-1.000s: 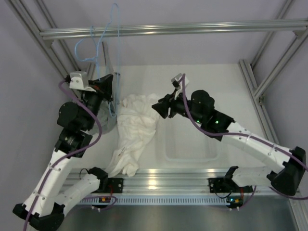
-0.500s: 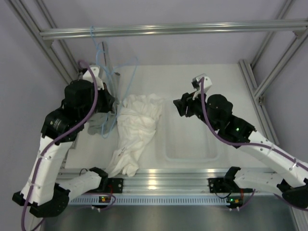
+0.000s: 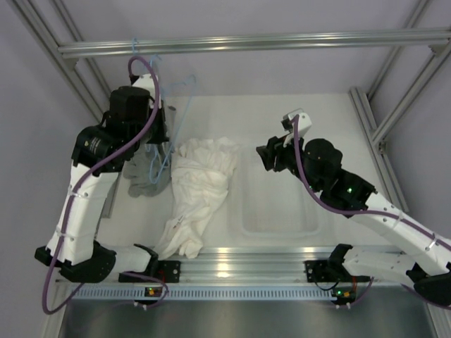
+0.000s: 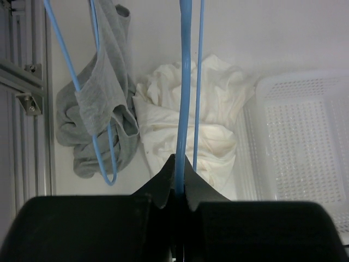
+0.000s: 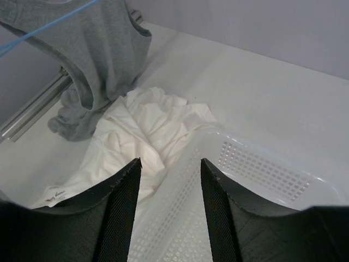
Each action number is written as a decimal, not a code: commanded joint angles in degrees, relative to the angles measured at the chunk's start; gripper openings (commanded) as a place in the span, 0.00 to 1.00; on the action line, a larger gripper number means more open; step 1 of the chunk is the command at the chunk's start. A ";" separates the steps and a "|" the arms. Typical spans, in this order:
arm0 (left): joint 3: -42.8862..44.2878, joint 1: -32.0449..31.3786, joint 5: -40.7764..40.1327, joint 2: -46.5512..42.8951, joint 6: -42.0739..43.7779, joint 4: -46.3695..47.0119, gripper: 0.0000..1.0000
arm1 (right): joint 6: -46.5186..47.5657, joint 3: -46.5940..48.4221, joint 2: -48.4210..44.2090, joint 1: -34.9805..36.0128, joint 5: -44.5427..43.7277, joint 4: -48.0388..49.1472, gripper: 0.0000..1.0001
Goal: Remove the tank top from the hanger
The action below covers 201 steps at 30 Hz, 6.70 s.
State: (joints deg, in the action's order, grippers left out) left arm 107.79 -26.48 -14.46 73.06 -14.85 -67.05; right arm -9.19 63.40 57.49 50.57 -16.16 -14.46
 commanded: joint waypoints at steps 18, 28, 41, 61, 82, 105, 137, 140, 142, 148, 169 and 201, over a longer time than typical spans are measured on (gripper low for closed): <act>25.98 2.21 -6.29 28.27 1.58 6.14 0.00 | 2.07 -0.03 -0.81 -1.00 -1.50 -0.04 0.49; 14.49 4.33 -3.47 25.74 -1.92 7.63 0.00 | 2.16 -1.34 0.16 -1.35 0.78 1.27 0.49; 0.59 4.24 -5.67 12.66 -2.29 10.18 0.99 | 6.02 -3.98 4.11 -1.79 15.70 6.54 0.72; -37.02 4.24 9.35 -26.89 -0.71 19.04 0.99 | 16.21 4.53 25.37 6.64 21.82 8.14 0.99; -56.63 4.33 -0.57 -57.05 -1.58 29.69 0.99 | 19.21 30.38 60.01 10.25 11.95 -4.17 0.99; -58.39 4.24 1.80 -57.85 -1.15 31.36 0.99 | 7.52 30.30 74.00 12.36 18.45 -11.91 0.64; -58.83 4.33 -3.47 -61.10 -2.02 31.28 0.99 | 4.09 13.85 19.42 14.83 12.91 9.72 0.00; -58.83 4.33 -3.73 -61.19 -1.94 31.27 0.99 | 5.32 16.31 17.14 14.65 10.55 7.61 0.00; -58.83 4.24 -3.73 -61.19 -1.94 31.27 0.99 | 6.37 17.20 15.90 14.65 7.82 5.32 0.00; -58.83 4.24 -3.82 -61.19 -2.02 31.36 0.99 | 8.66 19.84 11.33 14.21 0.70 1.28 0.00; -58.83 4.33 -2.68 -60.75 -2.37 31.45 0.99 | 4.72 3.43 -1.33 7.37 -18.92 -9.08 0.00; -59.54 4.24 -0.48 -56.36 -2.29 33.74 0.99 | 0.49 3.75 -13.29 -7.24 -2.38 -12.35 0.00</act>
State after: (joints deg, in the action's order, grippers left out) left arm 48.64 -22.17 -15.29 16.19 -16.84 -36.42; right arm -9.21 63.18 45.32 44.05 -19.18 -27.94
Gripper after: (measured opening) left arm 0.990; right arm 0.067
